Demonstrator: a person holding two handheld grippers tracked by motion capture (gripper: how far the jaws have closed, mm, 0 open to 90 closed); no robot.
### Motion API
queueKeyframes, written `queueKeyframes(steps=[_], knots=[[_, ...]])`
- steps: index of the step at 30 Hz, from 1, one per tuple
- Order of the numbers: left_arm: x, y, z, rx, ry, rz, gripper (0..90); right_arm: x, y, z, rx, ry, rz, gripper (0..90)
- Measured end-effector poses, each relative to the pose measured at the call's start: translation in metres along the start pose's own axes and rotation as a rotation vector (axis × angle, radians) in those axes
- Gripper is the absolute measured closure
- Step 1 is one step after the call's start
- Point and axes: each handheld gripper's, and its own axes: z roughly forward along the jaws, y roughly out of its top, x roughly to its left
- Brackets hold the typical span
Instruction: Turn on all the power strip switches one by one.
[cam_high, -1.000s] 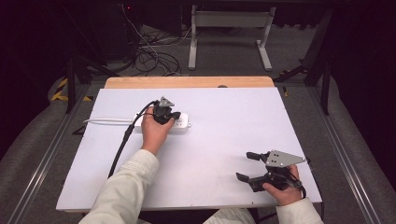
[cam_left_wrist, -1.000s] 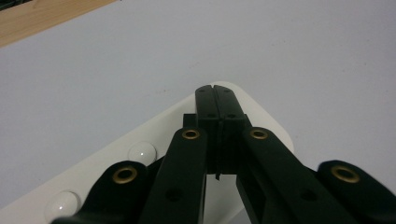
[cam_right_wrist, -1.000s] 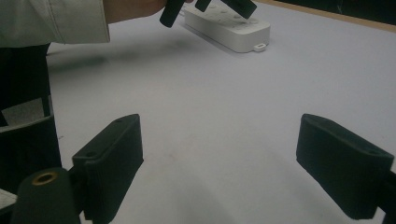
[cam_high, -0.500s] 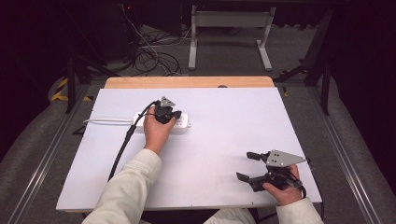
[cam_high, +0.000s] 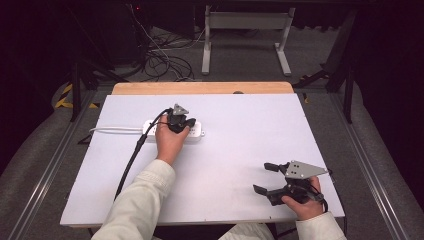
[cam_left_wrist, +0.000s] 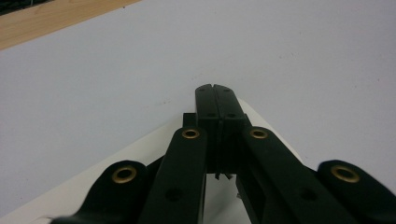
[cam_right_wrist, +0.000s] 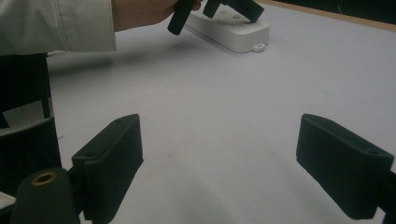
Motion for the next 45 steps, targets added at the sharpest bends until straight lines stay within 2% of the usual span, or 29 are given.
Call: queueKeyframes(steps=[11, 15, 23, 29, 30, 32, 33, 35, 36, 37, 38, 40, 42, 45], knots=[[0.001, -0.001, 0.000, 0.015, -0.010, -0.021, 90.0, 0.001, 0.000, 0.000, -0.003, 0.001, -0.002, 15.2], [0.000, -0.001, -0.001, 0.019, 0.000, -0.009, 90.0, 0.001, 0.000, 0.000, -0.003, 0.002, -0.003, 15.2], [0.001, 0.001, 0.001, 0.028, -0.002, -0.027, 90.0, 0.001, 0.000, -0.001, -0.004, 0.000, -0.002, 15.2], [-0.003, 0.006, 0.004, 0.046, 0.016, -0.008, 90.0, 0.001, 0.000, -0.003, -0.011, -0.003, 0.000, 15.1], [-0.003, 0.006, 0.004, 0.047, 0.016, -0.014, 90.0, 0.000, 0.000, -0.003, -0.009, -0.003, 0.000, 15.1], [-0.003, 0.006, 0.004, 0.056, 0.037, -0.007, 90.0, 0.001, 0.000, -0.003, -0.009, -0.004, 0.001, 15.2], [-0.003, 0.006, 0.004, 0.057, 0.045, 0.001, 90.0, 0.001, 0.000, -0.004, -0.012, -0.003, 0.002, 15.2], [-0.002, 0.005, 0.004, 0.051, 0.041, -0.011, 90.0, 0.002, -0.001, -0.004, -0.011, -0.002, -0.001, 15.1], [-0.003, 0.005, 0.003, 0.050, 0.045, 0.000, 90.0, 0.002, -0.001, -0.005, -0.009, -0.003, -0.001, 15.1], [-0.003, 0.005, 0.003, 0.049, 0.041, 0.005, 90.0, 0.002, -0.002, -0.005, -0.009, -0.004, -0.001, 15.2], [-0.003, 0.005, 0.004, 0.043, 0.015, -0.006, 90.0, 0.001, -0.003, -0.006, -0.009, -0.004, 0.003, 15.2], [-0.001, 0.006, 0.000, 0.029, 0.004, -0.011, 90.0, -0.001, -0.004, -0.007, -0.014, -0.010, 0.015, 15.2], [-0.002, 0.008, -0.005, 0.041, 0.007, 0.000, 89.8, -0.001, -0.003, -0.007, -0.019, -0.012, 0.015, 15.1], [-0.006, 0.013, -0.017, 0.009, -0.029, 0.012, 89.8, -0.001, -0.003, -0.007, -0.016, -0.012, 0.011, 15.2]])
